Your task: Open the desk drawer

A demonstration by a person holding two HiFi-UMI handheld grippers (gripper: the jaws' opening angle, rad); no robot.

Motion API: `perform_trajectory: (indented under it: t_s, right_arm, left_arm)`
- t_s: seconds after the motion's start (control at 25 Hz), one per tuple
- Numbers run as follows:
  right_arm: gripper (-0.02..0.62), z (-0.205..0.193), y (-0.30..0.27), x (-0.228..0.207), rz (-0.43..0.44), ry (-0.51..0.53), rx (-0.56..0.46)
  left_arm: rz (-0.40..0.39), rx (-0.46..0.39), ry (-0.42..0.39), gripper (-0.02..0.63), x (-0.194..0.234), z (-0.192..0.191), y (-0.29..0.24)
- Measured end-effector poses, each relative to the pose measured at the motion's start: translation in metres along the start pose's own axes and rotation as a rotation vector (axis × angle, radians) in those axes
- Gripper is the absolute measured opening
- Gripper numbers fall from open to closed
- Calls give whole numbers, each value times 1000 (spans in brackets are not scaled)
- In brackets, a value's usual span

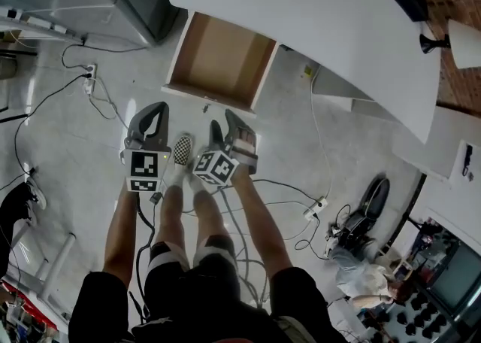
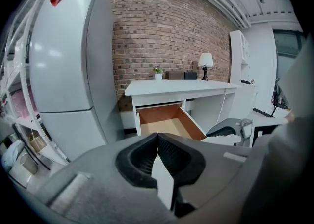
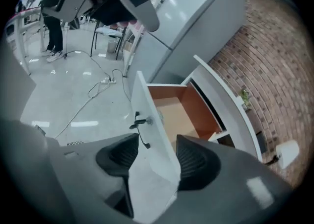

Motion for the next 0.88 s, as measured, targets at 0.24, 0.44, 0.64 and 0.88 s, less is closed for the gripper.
perform_trajectory:
  t_s: [0.24, 0.44, 0.64, 0.88]
  right_arm:
    - [245, 4, 28, -73, -67, -207, 5]
    - [245, 17, 56, -135, -96, -397, -26]
    - [244, 29, 91, -198, -154, -534, -84]
    - [234, 41, 137, -263, -216, -639, -158]
  left_arm:
    - [3, -38, -32, 11, -15, 53, 16]
    - [2, -71, -62, 11, -24, 97, 33]
    - [-4, -120, -90, 11, -36, 145, 48]
    - [-14, -187, -136, 11, -52, 207, 66]
Point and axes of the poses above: the fingertips, and each gripper's own axes: y backward along the fingers, x to its left, z out of its top, the point moved 2 cm from there along y, backward along the fingers, and after that the axes turned 11 degrees about -z, right-handed, at the moved point
